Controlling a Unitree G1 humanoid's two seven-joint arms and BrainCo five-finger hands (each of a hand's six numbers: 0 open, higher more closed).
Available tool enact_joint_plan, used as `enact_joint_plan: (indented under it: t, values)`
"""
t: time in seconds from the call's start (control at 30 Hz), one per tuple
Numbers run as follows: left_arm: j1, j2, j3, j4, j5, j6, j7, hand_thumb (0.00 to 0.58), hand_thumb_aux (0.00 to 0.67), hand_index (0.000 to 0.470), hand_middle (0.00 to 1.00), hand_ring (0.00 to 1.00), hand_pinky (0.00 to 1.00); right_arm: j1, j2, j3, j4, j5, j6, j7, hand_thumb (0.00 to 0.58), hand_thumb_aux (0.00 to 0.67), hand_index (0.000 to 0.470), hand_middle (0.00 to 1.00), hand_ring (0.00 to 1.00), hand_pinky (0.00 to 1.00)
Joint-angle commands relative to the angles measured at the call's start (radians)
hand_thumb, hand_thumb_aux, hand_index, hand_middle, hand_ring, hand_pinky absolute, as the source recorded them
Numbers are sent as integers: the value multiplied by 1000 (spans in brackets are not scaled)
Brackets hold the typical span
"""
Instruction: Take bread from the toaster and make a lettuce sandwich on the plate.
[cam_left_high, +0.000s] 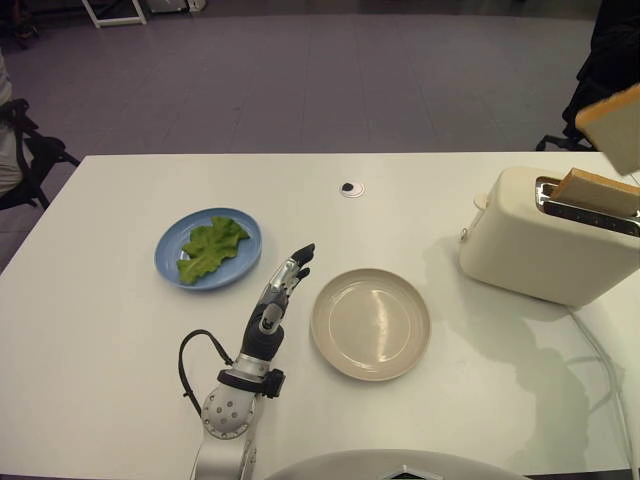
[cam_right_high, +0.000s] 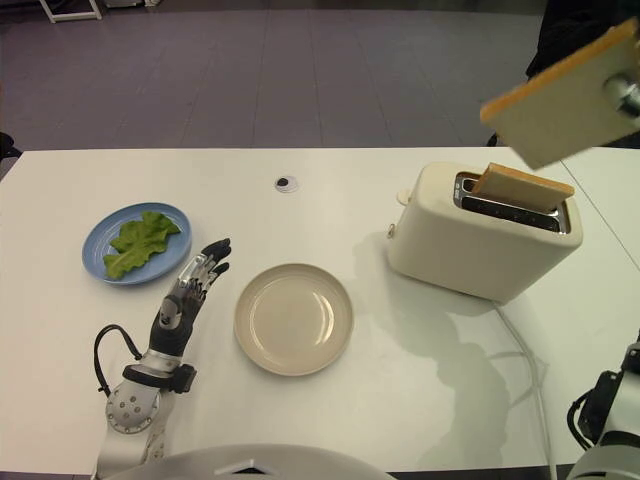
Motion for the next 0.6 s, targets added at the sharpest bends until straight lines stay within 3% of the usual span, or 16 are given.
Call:
enact_joint_plan:
  t: [0.03, 0.17, 0.27, 0.37, 0.6]
  values:
    - [-16, 1, -4, 25, 14, -3, 4, 0, 0, 0, 0, 0, 0, 126, 61, 15, -341, 216, 299, 42, 580, 670, 470, 0, 0, 0]
    - [-31, 5, -2, 43, 18, -13, 4, 0, 0, 0, 0, 0, 0, 289, 160, 192, -653, 311, 593, -17, 580, 670, 470, 0, 0, 0]
    - [-40, 8, 4, 56, 17, -24, 5, 0, 0, 0, 0, 0, 0, 333, 254, 345, -706, 210, 684, -65, 580, 670, 470, 0, 0, 0]
    - [-45, 10, 6, 62, 16, -31, 5, 0, 0, 0, 0, 0, 0, 355, 341, 464, -694, 75, 704, -106, 580, 670, 470, 0, 0, 0]
    - [-40, 11, 6, 54, 13, -33, 6, 0, 0, 0, 0, 0, 0, 383, 414, 627, -568, -270, 581, -110, 580, 670, 470, 0, 0, 0]
